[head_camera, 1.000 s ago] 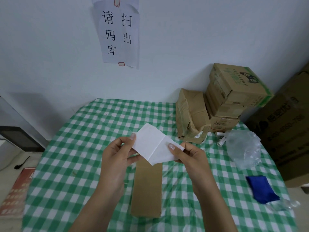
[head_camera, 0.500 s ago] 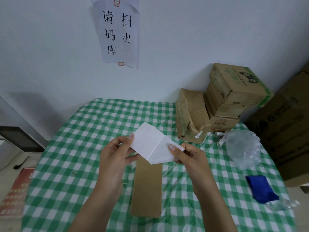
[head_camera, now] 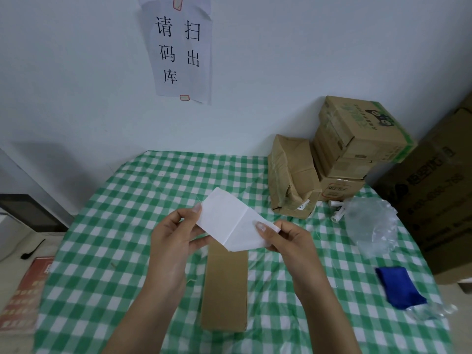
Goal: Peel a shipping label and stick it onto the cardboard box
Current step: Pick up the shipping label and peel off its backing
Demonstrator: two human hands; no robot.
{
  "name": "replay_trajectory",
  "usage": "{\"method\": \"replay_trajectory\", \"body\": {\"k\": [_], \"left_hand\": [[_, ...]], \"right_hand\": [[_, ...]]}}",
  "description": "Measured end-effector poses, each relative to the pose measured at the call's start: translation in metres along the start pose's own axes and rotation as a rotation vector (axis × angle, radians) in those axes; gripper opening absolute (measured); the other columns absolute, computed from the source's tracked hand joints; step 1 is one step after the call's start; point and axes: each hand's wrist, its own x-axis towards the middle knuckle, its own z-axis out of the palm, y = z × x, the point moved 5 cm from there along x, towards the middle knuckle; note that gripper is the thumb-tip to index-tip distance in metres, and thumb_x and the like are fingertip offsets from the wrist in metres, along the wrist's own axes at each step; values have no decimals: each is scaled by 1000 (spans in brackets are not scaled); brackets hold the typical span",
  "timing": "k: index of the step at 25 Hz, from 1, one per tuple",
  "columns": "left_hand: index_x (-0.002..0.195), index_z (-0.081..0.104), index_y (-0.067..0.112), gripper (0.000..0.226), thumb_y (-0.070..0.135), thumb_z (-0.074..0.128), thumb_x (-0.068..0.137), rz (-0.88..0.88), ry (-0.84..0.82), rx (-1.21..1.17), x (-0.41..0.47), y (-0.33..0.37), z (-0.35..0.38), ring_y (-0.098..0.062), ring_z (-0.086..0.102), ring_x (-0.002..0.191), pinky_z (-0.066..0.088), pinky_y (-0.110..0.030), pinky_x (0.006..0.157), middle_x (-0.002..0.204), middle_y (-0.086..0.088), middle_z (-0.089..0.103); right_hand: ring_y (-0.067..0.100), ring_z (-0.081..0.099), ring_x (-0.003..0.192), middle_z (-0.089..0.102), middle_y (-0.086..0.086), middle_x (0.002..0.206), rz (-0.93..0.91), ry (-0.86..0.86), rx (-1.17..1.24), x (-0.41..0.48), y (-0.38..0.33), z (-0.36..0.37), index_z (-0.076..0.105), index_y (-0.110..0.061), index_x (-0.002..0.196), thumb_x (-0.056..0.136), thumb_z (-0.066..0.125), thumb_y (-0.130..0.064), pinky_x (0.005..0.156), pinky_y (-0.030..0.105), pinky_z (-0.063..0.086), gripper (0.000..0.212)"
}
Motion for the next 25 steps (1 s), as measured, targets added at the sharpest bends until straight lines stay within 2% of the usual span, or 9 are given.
{"method": "replay_trajectory", "body": {"k": [5,8,14,18,21,23,25], "left_hand": [[78,60,9,20,23,64,90,2,26,-4,2,2,-2,-19,74,80,62,-31,66,92,-9,77],[80,60,8,19,23,64,90,6,28,-14,2,3,-4,-16,74,77,61,-26,62,91,-7,77],[79,61,9,19,23,65,90,8,41,-14,1,2,-8,-16,75,79,60,-26,64,92,-7,77],[81,62,7,20,24,65,90,10,47,11,0,0,-8,-19,75,84,60,-27,67,93,-5,78],[81,61,6,20,24,65,90,19,60,4,0,1,-9,-19,76,84,61,-24,63,92,-5,78],[79,61,7,20,23,65,90,28,66,1,-1,2,-10,-18,76,83,60,-23,62,91,-5,78],[77,62,8,20,23,65,90,37,66,6,-1,3,-10,-18,76,83,60,-22,61,92,-5,78]], "right_hand": [[3,58,62,58,-2,63,3,-4,-7,2,3,-3,58,-5,65,83,72,-18,64,14,51,26],[3,52,56,50,-4,57,-9,2,-20,3,6,-5,55,-5,63,82,73,-18,59,11,48,29],[15,48,67,46,7,67,24,17,-50,8,19,-11,57,-9,61,79,76,-24,70,27,46,30],[16,44,65,43,7,65,34,31,-84,12,29,-17,55,-9,60,79,77,-26,69,29,43,33],[17,44,65,45,6,64,64,20,-76,13,37,-22,58,-9,61,78,77,-28,70,31,42,32],[18,44,66,46,8,66,76,16,-60,13,41,-25,59,-3,64,78,77,-27,71,32,42,33],[17,45,67,47,9,68,77,17,-45,14,44,-28,58,10,71,78,77,-25,71,31,43,40]]}}
